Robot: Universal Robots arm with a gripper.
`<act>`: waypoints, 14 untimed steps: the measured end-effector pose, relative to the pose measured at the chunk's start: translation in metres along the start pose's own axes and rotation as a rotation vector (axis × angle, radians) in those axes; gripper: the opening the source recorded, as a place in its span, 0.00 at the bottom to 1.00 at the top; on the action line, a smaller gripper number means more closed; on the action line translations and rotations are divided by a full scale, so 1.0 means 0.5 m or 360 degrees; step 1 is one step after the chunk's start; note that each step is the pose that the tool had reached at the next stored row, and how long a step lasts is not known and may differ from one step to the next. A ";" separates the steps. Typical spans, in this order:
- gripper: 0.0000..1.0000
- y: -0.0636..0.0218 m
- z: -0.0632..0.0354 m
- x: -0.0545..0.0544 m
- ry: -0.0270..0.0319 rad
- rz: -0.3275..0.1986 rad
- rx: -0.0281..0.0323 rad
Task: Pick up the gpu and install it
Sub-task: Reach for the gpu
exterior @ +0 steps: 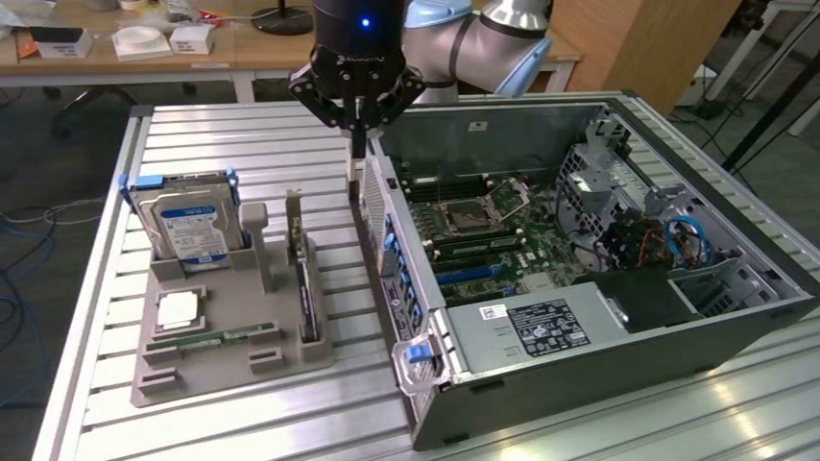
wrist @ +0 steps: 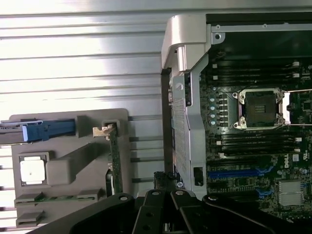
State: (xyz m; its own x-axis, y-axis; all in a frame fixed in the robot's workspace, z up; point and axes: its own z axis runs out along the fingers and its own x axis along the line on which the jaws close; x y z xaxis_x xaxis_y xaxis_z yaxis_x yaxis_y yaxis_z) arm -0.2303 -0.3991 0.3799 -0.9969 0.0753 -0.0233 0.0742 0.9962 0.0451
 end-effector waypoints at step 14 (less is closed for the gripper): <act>0.11 -0.002 0.002 0.020 0.00000 0.0000 0.00000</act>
State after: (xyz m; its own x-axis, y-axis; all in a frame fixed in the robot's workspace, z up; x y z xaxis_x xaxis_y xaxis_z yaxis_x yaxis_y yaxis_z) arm -0.2402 -0.3991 0.3786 -0.9969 0.0753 -0.0233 0.0742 0.9962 0.0451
